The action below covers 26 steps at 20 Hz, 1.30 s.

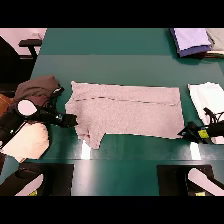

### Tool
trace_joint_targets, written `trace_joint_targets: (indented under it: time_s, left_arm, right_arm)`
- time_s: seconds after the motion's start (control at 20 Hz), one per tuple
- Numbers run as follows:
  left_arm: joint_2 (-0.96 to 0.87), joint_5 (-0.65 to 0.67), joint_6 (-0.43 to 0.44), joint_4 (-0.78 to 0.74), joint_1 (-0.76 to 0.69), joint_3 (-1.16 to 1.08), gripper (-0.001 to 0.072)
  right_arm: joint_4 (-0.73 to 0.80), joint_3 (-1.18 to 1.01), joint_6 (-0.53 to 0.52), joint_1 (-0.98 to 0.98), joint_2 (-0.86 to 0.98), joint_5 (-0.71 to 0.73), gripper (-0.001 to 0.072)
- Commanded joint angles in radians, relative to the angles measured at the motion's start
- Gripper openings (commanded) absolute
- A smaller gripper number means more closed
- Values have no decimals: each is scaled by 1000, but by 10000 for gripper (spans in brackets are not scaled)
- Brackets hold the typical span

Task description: Fold the shirts.

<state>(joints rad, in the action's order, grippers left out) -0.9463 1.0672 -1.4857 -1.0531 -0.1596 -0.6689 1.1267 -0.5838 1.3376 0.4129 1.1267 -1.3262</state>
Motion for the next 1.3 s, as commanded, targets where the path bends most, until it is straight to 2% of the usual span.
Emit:
trace_joint_targets:
  time_s: [0.0,0.05,0.1,0.25,0.35,0.5,0.7,0.95,1.25]
  left_arm:
    - [1,55,0,-41,0,-2,21]
    - [2,100,0,-57,0,-4,20]
    - [14,135,0,-77,0,-7,20]
    - [127,245,-27,-169,0,-8,20]
    - [194,353,-31,-172,0,-9,20]
    - [234,402,-56,-155,-1,-47,20]
    - [165,234,-52,-159,0,-128,20]
    - [-75,29,-25,-246,0,-227,21]
    - [-287,-186,-26,-268,0,-285,22]
  right_arm:
    - [-23,-30,-16,-79,34,37,145]
    - [-14,-42,-16,-97,21,34,57]
    - [17,-55,-15,-114,-3,24,14]
    - [139,-90,-10,-131,-124,-95,13]
    - [204,-112,-8,-129,-234,-183,13]
    - [243,-155,51,-129,-367,-210,12]
    - [227,-267,76,-179,-306,-181,12]
    - [227,-461,119,-320,-7,-56,12]
    - [226,-663,121,-395,299,-38,14]
